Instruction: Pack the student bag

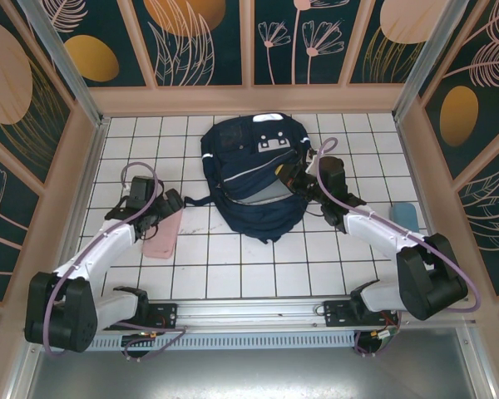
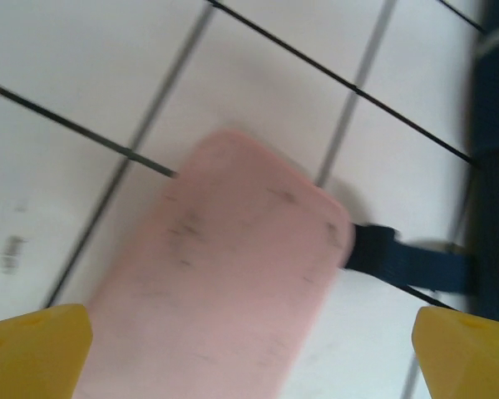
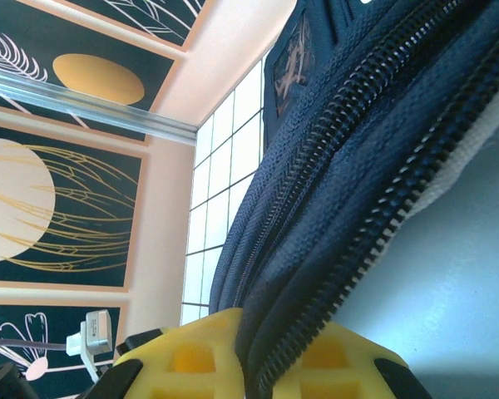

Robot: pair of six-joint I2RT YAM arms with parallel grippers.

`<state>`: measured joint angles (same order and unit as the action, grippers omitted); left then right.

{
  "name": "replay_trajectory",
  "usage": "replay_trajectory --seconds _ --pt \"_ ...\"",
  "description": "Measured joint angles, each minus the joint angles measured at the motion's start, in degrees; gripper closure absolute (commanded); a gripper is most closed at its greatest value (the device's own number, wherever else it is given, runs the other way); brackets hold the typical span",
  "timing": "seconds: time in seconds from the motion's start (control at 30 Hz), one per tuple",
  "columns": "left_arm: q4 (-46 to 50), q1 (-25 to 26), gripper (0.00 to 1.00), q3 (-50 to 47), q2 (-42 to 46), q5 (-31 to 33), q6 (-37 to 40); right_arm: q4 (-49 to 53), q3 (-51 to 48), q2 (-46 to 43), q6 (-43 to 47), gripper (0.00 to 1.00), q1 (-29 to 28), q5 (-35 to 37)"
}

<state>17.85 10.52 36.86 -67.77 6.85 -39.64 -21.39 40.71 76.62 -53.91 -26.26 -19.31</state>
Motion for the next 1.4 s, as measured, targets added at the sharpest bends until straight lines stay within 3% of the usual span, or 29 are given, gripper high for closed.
replay_trajectory --seconds 0.27,0.5,0.7,0.73,0.83,0.93,1.17,1.23,1.4 --pt "0.3 -1.5 0.02 -5.4 -3.0 3.4 -0.8 0.7 0.0 -0.1 0.0 0.94 0.0 0.0" --pt "-3.9 -1.2 0.09 -8.5 -1.8 -6.5 -1.9 0.9 -0.4 -0.1 0.0 0.95 0.0 0.0" --pt "-4.9 3.5 0.19 -9.3 0.9 -14.6 -2.7 2.9 -0.4 -0.6 1.3 0.94 0.0 1.1" --pt "-5.4 4.4 0.21 -9.5 1.0 -16.0 -3.0 3.8 -0.4 -0.9 1.6 0.92 0.0 1.5" --pt "-6.6 6.2 0.22 -10.1 1.2 -19.0 -3.5 7.5 -0.4 -2.6 2.9 0.73 0.1 3.2" --pt "-6.6 6.4 0.18 -10.6 2.1 -19.4 -3.8 13.0 -0.3 -5.2 6.3 0.61 0.4 7.2" --pt "-6.5 6.4 0.02 -10.7 6.2 -14.6 -6.0 31.1 6.8 -11.0 14.6 0.45 0.6 19.4" --pt "-6.6 6.4 0.01 -11.1 7.5 -13.4 -7.1 33.7 9.4 -12.1 16.5 0.41 -0.3 21.5" --pt "-7.0 6.4 0.01 -12.9 10.7 -11.3 -9.2 34.8 14.4 -10.3 20.5 0.39 -8.5 22.8"
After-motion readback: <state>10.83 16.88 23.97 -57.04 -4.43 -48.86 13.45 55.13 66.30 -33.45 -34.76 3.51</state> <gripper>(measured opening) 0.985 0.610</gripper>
